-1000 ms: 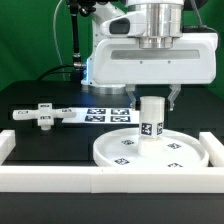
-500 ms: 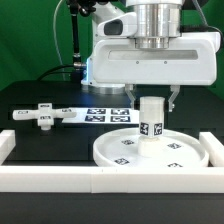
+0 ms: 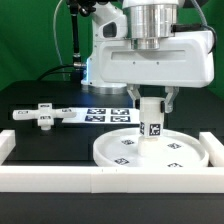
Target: Assemble round table
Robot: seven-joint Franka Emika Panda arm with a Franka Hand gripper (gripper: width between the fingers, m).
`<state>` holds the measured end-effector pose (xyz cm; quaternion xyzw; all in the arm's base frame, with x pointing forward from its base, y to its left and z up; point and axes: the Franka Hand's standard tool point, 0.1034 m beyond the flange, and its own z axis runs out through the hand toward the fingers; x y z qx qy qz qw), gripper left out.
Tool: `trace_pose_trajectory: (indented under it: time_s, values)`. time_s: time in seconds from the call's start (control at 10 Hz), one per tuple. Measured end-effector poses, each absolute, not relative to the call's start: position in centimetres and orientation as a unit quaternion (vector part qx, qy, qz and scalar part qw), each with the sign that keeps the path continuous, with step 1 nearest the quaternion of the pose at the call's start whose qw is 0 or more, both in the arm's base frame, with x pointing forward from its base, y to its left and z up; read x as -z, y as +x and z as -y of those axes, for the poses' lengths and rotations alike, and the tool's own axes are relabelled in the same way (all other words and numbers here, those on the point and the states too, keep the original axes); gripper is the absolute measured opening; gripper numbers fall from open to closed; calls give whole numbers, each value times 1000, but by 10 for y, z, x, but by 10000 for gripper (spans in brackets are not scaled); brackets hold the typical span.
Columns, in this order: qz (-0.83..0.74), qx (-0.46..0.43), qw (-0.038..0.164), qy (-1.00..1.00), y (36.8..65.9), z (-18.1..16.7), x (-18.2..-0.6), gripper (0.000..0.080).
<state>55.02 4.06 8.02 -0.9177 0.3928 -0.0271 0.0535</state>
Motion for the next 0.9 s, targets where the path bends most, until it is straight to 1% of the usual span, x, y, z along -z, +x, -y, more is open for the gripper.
trace_pose_trajectory:
  time_s: [0.1,0.3,0.8,0.9]
  values:
    - [-432,23,63,-899,549,-41,-80,406]
    - [-514,13,75,-854,549,-43,-80,406]
    - [-622,-1,84,-779,549,-47,-80,406]
    - [-656,-6,90,-750,549,-47,-79,406]
